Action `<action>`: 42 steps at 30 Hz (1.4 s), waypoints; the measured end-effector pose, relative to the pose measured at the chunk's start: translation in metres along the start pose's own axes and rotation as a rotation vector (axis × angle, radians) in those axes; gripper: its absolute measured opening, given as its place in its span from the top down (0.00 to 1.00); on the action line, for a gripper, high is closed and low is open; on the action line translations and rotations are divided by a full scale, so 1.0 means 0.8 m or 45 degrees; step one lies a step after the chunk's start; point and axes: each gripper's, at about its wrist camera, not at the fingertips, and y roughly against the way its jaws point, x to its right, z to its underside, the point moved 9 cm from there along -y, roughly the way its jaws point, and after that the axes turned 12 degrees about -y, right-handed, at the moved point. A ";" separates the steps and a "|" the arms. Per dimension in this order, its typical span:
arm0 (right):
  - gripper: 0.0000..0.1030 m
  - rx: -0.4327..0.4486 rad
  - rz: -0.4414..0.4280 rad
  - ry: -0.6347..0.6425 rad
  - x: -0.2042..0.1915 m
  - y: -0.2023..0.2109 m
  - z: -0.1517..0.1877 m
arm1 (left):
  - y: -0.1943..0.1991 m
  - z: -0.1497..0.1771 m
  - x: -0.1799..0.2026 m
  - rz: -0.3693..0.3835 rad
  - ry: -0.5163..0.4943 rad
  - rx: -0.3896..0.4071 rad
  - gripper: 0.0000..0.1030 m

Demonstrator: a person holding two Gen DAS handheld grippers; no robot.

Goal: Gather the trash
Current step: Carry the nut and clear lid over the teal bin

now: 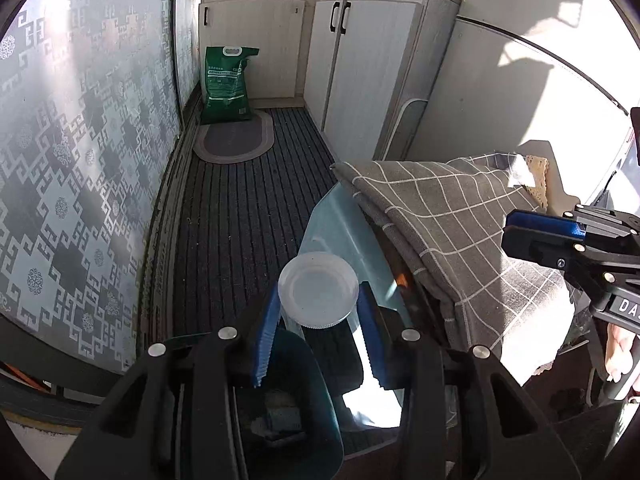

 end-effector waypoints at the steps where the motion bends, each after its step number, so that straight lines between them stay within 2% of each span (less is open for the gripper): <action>1: 0.80 -0.005 -0.002 0.008 -0.006 -0.003 0.000 | -0.002 0.008 -0.004 -0.008 -0.009 -0.015 0.59; 14: 0.80 -0.105 -0.067 0.131 -0.103 -0.055 0.017 | -0.021 0.124 -0.057 -0.057 -0.064 -0.217 0.59; 20: 0.80 -0.201 -0.096 0.173 -0.138 -0.089 0.043 | -0.029 0.171 -0.072 -0.041 -0.060 -0.298 0.59; 24: 0.80 -0.292 -0.184 0.109 -0.154 -0.111 0.064 | -0.034 0.195 -0.076 -0.024 -0.060 -0.342 0.59; 33: 0.80 -0.404 -0.120 0.147 -0.165 -0.154 0.098 | -0.036 0.209 -0.073 0.000 -0.070 -0.363 0.57; 42: 0.80 -0.485 -0.063 0.199 -0.165 -0.184 0.124 | -0.009 0.189 -0.097 -0.010 0.013 -0.266 0.68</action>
